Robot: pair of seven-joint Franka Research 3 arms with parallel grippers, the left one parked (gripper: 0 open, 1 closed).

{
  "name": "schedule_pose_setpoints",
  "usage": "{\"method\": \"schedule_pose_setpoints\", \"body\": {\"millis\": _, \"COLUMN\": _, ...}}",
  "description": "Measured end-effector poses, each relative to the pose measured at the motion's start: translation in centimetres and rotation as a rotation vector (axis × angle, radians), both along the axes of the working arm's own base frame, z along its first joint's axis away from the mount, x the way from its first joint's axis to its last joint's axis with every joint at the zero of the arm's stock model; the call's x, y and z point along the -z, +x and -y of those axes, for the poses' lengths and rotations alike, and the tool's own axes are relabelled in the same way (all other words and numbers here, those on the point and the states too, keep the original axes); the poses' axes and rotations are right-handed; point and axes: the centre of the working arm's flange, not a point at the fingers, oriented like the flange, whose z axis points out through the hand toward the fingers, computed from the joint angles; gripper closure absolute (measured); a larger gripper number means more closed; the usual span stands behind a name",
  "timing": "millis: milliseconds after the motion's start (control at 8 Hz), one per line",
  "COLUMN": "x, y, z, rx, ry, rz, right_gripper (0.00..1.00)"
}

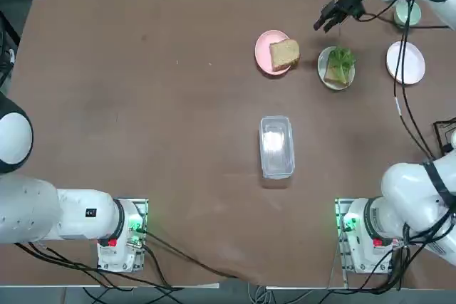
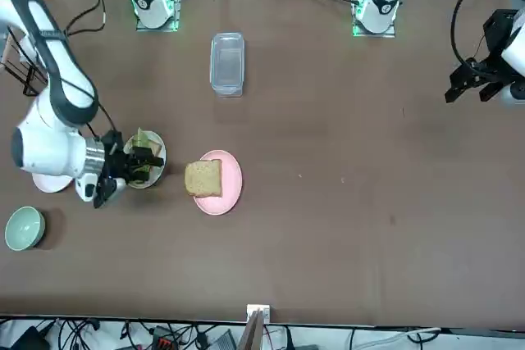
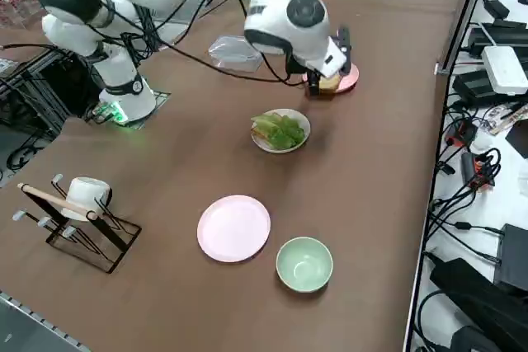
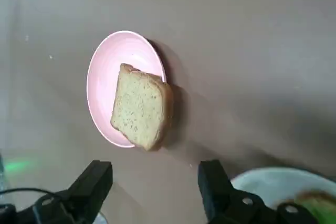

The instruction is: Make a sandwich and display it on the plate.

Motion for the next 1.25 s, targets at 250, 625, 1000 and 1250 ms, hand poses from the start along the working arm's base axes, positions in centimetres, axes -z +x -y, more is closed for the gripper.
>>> {"method": "schedule_pose_setpoints", "body": {"millis": 250, "x": 3.6, "y": -0.1, "z": -0.3, "rx": -0.063, "ry": 0.072, "rz": 0.018, "right_gripper": 0.03}}
{"method": "schedule_pose_setpoints", "body": {"millis": 625, "x": 7.9, "y": -0.1, "z": -1.5, "rx": -0.042, "ry": 0.148, "rz": 0.029, "right_gripper": 0.03}}
{"method": "schedule_pose_setpoints", "body": {"millis": 1000, "x": 9.0, "y": 0.5, "z": -4.0, "rx": 0.006, "ry": 0.178, "rz": 0.079, "right_gripper": 0.04}}
{"method": "schedule_pose_setpoints", "body": {"millis": 1250, "x": 9.0, "y": 0.6, "z": -5.2, "rx": 0.023, "ry": 0.192, "rz": 0.09, "right_gripper": 0.1}}
